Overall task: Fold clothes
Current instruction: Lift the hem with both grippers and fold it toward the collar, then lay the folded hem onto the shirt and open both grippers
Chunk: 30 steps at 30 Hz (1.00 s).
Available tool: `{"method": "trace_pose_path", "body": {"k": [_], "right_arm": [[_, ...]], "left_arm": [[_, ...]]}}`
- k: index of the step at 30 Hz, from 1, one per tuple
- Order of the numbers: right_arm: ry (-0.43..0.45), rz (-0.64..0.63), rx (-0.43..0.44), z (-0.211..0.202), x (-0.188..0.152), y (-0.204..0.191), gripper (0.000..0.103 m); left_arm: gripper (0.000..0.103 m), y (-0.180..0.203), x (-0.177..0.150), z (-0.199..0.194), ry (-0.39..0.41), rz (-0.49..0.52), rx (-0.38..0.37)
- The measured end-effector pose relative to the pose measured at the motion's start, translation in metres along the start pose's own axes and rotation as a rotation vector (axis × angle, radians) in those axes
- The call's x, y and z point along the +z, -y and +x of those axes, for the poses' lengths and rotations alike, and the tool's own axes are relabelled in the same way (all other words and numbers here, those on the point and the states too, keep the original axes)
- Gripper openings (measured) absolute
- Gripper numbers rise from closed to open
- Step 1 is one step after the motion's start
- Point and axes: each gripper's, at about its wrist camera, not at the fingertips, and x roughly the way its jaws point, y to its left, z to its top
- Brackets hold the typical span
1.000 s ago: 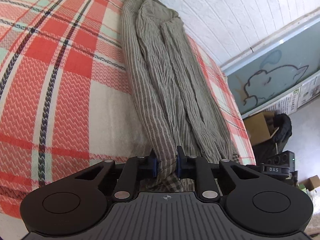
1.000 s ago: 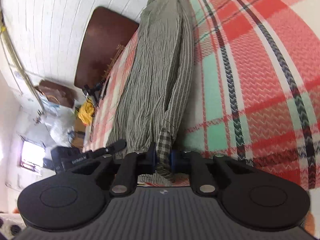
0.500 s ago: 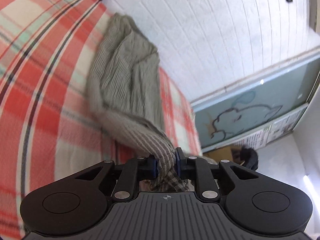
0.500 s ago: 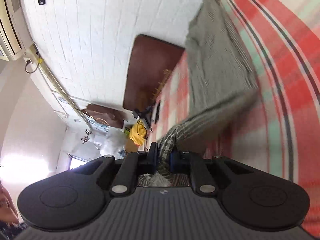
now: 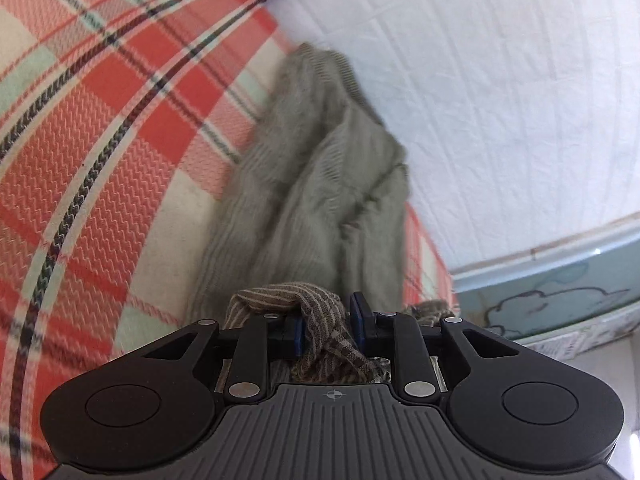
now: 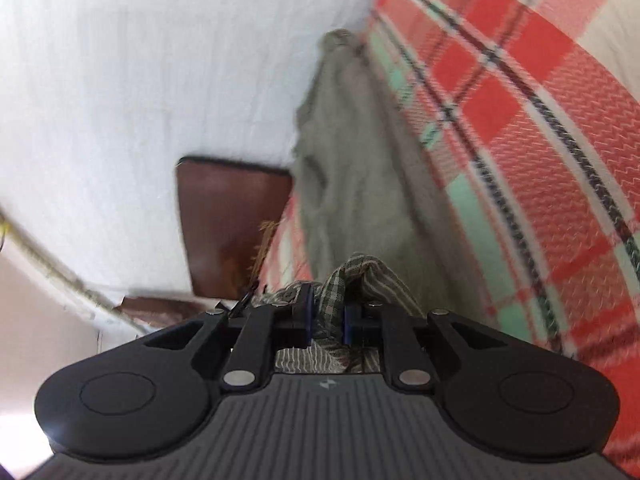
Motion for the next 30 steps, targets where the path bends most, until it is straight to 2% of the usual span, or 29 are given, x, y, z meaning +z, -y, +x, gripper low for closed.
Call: {"method": "trace_pose_path", "body": {"k": [5, 6, 7, 9, 10, 13, 16, 18, 19, 21, 23, 27, 30], "right_arm": [[-0.024, 0.049, -0.043, 0.014, 0.005, 0.019, 0.018], [-0.027, 0.057, -0.038, 0.015, 0.006, 0.02, 0.021], [-0.032, 0.058, -0.028, 0.015, 0.006, 0.019, 0.027], [-0.029, 0.04, 0.029, 0.009, 0.007, 0.01, 0.06], [-0.021, 0.025, 0.069, 0.007, 0.007, 0.005, 0.062], [0.021, -0.052, 0.125, 0.005, 0.014, -0.014, 0.061], [0.051, -0.102, 0.084, 0.012, 0.02, -0.023, 0.061], [0.064, -0.146, 0.059, 0.014, 0.019, -0.028, 0.061], [0.065, -0.182, 0.054, 0.012, 0.015, -0.031, 0.061], [0.078, -0.271, 0.04, 0.001, 0.006, -0.038, 0.061], [0.093, -0.373, 0.013, -0.011, -0.004, -0.045, 0.061], [0.107, -0.621, -0.142, -0.038, -0.035, -0.053, 0.061], [0.088, -0.664, -0.226, -0.049, -0.047, -0.046, 0.061]], "left_arm": [[0.037, -0.015, 0.005, 0.009, -0.026, -0.05, -0.019], [0.038, -0.016, 0.006, 0.008, -0.031, -0.058, -0.022], [0.042, -0.014, 0.007, 0.005, -0.035, -0.064, -0.026], [0.052, -0.006, 0.01, -0.004, -0.027, -0.05, -0.046], [0.059, 0.001, 0.012, -0.009, -0.015, -0.026, -0.051], [0.066, 0.025, 0.018, -0.024, 0.048, 0.081, -0.03], [0.075, 0.039, 0.026, -0.027, 0.151, 0.164, 0.074], [0.075, 0.039, 0.029, -0.028, 0.18, 0.185, 0.139], [0.075, 0.037, 0.029, -0.029, 0.178, 0.191, 0.151], [0.075, 0.034, 0.023, -0.037, 0.161, 0.223, 0.119], [0.075, 0.033, 0.01, -0.048, 0.155, 0.297, 0.117], [0.075, 0.031, -0.026, -0.062, 0.098, 0.497, 0.165], [0.068, 0.024, -0.046, -0.059, 0.033, 0.547, 0.181]]}}
